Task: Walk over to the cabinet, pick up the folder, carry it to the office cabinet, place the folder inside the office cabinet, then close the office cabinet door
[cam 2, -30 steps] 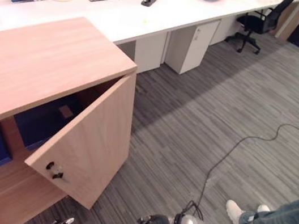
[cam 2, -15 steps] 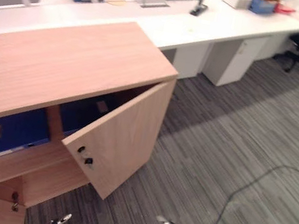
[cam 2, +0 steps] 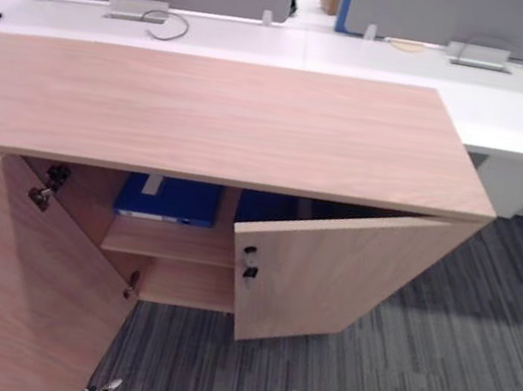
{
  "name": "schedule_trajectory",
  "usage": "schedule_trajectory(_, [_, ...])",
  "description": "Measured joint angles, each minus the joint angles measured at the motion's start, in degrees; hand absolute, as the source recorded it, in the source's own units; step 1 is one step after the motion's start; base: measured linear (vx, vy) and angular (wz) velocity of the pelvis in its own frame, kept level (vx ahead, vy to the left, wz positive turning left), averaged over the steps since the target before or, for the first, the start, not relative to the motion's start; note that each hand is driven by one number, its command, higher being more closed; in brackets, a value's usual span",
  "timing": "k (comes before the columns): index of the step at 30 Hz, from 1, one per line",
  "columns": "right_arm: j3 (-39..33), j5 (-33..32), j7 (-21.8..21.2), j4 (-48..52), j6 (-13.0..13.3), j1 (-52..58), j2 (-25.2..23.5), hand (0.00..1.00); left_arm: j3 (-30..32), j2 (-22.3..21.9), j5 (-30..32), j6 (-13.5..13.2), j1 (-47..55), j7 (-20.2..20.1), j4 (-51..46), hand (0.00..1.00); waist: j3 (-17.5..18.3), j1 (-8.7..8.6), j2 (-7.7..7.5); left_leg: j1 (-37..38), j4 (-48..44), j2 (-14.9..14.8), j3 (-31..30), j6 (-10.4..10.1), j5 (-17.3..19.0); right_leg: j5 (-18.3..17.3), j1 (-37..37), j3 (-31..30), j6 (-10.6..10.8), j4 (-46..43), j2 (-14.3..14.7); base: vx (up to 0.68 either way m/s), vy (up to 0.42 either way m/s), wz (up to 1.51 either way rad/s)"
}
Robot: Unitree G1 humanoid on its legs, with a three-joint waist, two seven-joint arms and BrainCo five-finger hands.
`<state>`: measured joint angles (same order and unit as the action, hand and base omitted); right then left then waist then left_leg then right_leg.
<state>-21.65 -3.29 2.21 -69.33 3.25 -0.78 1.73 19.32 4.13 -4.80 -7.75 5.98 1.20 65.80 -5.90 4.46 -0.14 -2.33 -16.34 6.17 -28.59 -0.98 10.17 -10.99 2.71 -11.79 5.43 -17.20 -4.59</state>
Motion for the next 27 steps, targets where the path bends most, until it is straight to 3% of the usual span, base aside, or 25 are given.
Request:
schedule_trajectory(2, [-1.3, 0.0, -0.3, -0.1, 0.0, 0.2, -0.3, 0.0, -0.2, 0.2, -0.4, 0.0, 0.2, 0.0, 0.0, 0.0, 0.6, -0.03, -0.11, -0.7, 0.0, -1.6, -1.2, -1.0, 0.6, 0.1, -1.3, 1.4, -0.1, 2.9, 1.2, 0.05, -0.207, 0.29])
schedule_trajectory(7, [-1.2, -0.2, -0.4, -0.3, 0.2, 2.1, -0.3, 0.0, -2.6, 0.8, -3.9, -0.1, 1.1, 0.0, 0.0, 0.0, 1.5, -0.34, -0.39, -2.5, -1.4, -4.5, -5.9, -3.1, 1.6, 2.1, -4.0, 6.6, -2.9, 7.7, 4.3, -0.03, -0.167, 0.42])
schedule_trajectory(11, [-0.7, -0.5, -0.3, -0.6, 0.5, 2.2, -0.3, 0.0, -3.5, 1.1, -5.2, -0.1, 1.3, -0.1, 0.1, 0.0, 1.7, -0.47, -0.27, -5.1, -3.1, -4.2, -8.7, -4.8, 1.0, 2.8, -4.0, 9.4, -3.6, 8.7, 5.1, -0.09, -0.115, 0.39])
schedule_trajectory(13, [-0.8, -0.7, -0.2, -1.0, 0.6, 2.4, -0.2, 0.0, -4.8, 1.5, -5.3, -0.2, 0.9, 0.0, 0.0, 0.0, 1.5, -0.49, -0.33, -7.2, -3.9, -3.3, -7.6, -5.8, -1.0, 2.8, -4.1, 12.2, -3.7, 8.7, 4.7, -0.17, -0.079, 0.9])
schedule_trajectory(15, [-0.9, -0.6, 0.0, -1.7, 0.8, 1.7, -0.3, 0.0, -5.9, 1.8, -5.4, -0.5, 0.5, 0.1, -0.1, 0.0, 0.4, -0.3, -0.97, -7.6, 0.4, -4.0, 0.9, -4.4, -5.3, 3.3, -4.2, 14.8, -4.7, 8.8, 3.1, -0.22, -0.047, 0.99])
schedule_trajectory(16, [-1.1, -0.5, 0.0, -2.0, 1.0, 1.1, -0.2, 0.0, -5.7, 2.1, -6.1, -0.7, -0.3, 0.1, 0.2, 0.0, -0.4, -0.36, -1.15, -8.8, -2.5, -6.6, 12.3, -2.5, -4.2, 3.7, -4.1, 17.1, -5.0, 9.1, 2.0, -0.17, 0.003, 0.65])
schedule_trajectory(18, [-1.9, -0.3, 0.0, -2.2, 1.1, 1.3, -0.1, 0.0, -5.8, 2.0, -6.2, -0.7, 0.2, 0.4, 0.4, 0.0, -0.5, -0.84, -1.1, -9.6, -12.8, -11.2, 27.1, -1.8, 0.6, 3.7, -4.5, 19.9, -5.0, 8.9, 1.0, -0.16, 0.043, 0.74])
schedule_trajectory(19, [-2.0, -0.4, 0.0, -2.2, 1.1, 1.6, -0.1, 0.0, -6.2, 2.0, -5.7, -0.8, 0.7, 0.4, 0.4, 0.0, -0.3, -1.14, -1.17, -8.2, -15.2, -13.1, 32.7, -1.7, 2.3, 3.7, -4.6, 21.4, -4.9, 8.9, 0.2, -0.13, 0.115, 0.71])
schedule_trajectory(21, [-3.1, -1.5, 0.0, -2.2, 1.3, 1.6, -0.1, 0.0, -6.1, 1.9, -4.8, -0.7, 1.3, 0.5, 0.6, 0.0, 0.2, -2.23, -0.31, -5.2, -13.8, -15.1, 38.3, -1.9, 4.7, 3.5, -3.9, 22.9, -4.0, 8.8, -0.4, -0.08, 0.227, 0.67])
schedule_trajectory(23, [-5.6, -2.4, -0.1, -2.3, 1.3, 1.6, -0.8, 0.0, -5.9, 2.5, -4.5, -0.8, 1.7, 0.4, 0.7, 0.0, 0.1, -1.53, -1.12, -3.1, -5.9, -12.4, 39.0, -0.8, 3.8, 3.4, -2.8, 22.0, -2.6, 8.5, -1.1, -0.05, 0.224, 0.49])
schedule_trajectory(24, [-6.5, -2.6, -0.3, -2.4, 1.3, 2.6, -1.5, 0.0, -6.0, 3.1, -4.5, -0.7, 2.2, 0.4, 1.1, 0.0, 0.8, -2.01, -2.29, -1.0, 0.5, -9.3, 38.1, 0.6, 0.2, 3.6, -2.9, 20.9, -2.7, 10.4, -1.9, 0.0, 0.101, 0.67])
schedule_trajectory(25, [-7.6, -3.3, -0.5, -2.3, 1.4, 3.2, -1.5, 0.0, -6.5, 3.3, -4.4, -0.7, 2.2, 0.3, 1.3, 0.0, 1.2, -2.55, -2.23, -0.1, 4.1, -6.6, 36.5, 1.7, -2.3, 4.0, -3.6, 21.0, -2.8, 11.8, -2.3, 0.03, 0.067, 0.93])
schedule_trajectory(27, [-8.5, -4.6, -0.5, -2.3, 1.3, 2.9, -1.3, 0.0, -7.2, 2.8, -4.1, -0.7, 2.2, 0.3, 1.7, 0.0, 1.5, -3.4, -1.2, 0.3, 6.6, -3.8, 34.1, 2.9, -4.0, 5.6, -5.0, 21.3, -1.4, 12.7, -4.0, 0.06, 0.116, 0.83])
